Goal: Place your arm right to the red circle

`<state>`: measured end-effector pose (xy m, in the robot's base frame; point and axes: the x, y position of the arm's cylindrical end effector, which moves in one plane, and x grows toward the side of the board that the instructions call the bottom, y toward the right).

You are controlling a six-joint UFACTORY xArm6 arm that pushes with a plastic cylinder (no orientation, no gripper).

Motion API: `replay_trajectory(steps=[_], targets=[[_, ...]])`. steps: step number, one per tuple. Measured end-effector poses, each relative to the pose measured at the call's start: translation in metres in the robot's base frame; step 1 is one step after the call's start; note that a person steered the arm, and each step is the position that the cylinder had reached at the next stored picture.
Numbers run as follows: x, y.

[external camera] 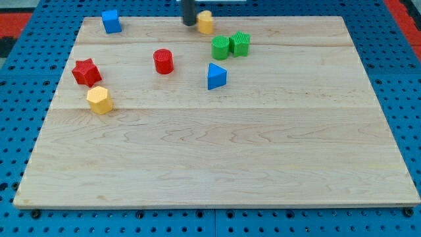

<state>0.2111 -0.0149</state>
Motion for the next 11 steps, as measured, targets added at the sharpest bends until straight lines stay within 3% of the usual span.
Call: replay_trajectory(steps=[1,3,4,6,9,11], targets=[[0.002,-0.007],[0.000,-0.106],[0.007,-0.111],[0.024,-0.098],[0.100,-0.049],[0.102,-0.038]])
